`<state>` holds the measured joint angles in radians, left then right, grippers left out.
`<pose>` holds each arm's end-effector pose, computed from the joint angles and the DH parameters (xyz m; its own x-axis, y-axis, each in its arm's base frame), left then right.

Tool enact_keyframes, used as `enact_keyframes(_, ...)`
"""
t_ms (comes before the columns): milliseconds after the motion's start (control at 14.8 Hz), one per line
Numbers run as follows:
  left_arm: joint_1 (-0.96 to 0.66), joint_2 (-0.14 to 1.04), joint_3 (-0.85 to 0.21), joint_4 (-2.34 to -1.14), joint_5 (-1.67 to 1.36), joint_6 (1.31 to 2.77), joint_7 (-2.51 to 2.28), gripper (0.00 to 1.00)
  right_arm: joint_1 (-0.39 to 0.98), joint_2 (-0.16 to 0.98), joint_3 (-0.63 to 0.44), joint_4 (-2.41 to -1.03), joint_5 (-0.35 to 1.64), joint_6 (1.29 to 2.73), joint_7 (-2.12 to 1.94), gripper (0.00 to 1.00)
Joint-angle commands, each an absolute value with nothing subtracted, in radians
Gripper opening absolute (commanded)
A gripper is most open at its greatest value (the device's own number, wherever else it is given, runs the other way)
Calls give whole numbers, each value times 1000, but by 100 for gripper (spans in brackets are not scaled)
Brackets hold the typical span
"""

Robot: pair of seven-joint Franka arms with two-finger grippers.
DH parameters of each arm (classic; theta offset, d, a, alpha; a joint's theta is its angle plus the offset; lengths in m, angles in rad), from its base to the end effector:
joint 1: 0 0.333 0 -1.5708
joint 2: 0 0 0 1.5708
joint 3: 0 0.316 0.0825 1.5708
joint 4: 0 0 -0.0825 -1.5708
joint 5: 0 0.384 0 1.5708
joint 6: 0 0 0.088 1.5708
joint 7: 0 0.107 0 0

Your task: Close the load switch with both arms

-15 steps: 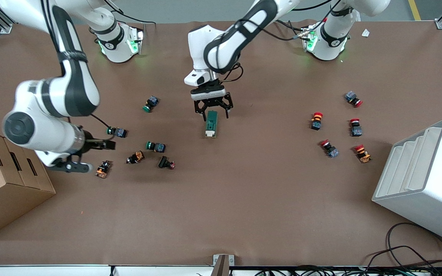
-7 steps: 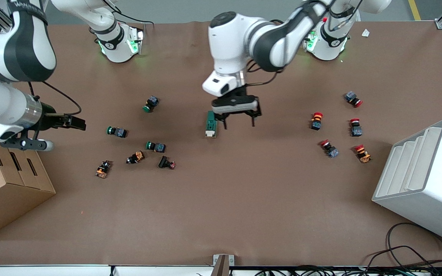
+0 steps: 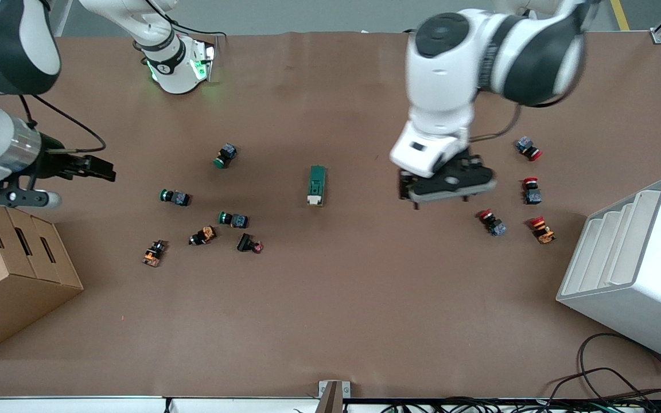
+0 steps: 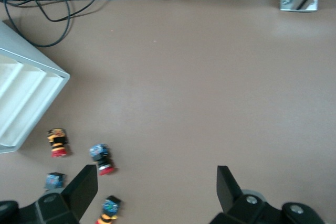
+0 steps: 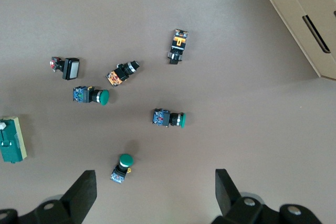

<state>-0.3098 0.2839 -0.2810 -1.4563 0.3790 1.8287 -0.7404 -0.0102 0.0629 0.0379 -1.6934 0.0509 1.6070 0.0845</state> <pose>0.5740 -0.3209 0.5407 0.9631 0.0613 0.2621 0.1050 -0.9821 -0.1562 0.5656 0.0204 0.5347 0.9865 -0.0585 -0.1526 -0.0653 -0.9971 -0.0396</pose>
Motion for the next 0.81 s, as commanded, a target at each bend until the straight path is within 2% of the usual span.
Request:
enact_keyframes(0,-186,240,-285,-1422,251,1787,-596,100,-77,9,86,-1721,31,1579,57,100)
enact_keyframes(202,-77,172,-273,-1433,152,1760,-384,100,-68,-5,80,-1720,29,1566,57,100)
enact_keyframes(404,-71,114,-192,-1433,124,1651,-246,100,-23,-17,46,-1720,29,1560,60,100)
enact_keyframes(539,-42,88,-186,-1433,98,1599,-213,100,18,-17,0,-1720,29,1549,61,100)
enact_keyframes(742,14,35,-187,-1474,91,1580,-125,100,25,-20,-6,-1718,29,1539,61,100)
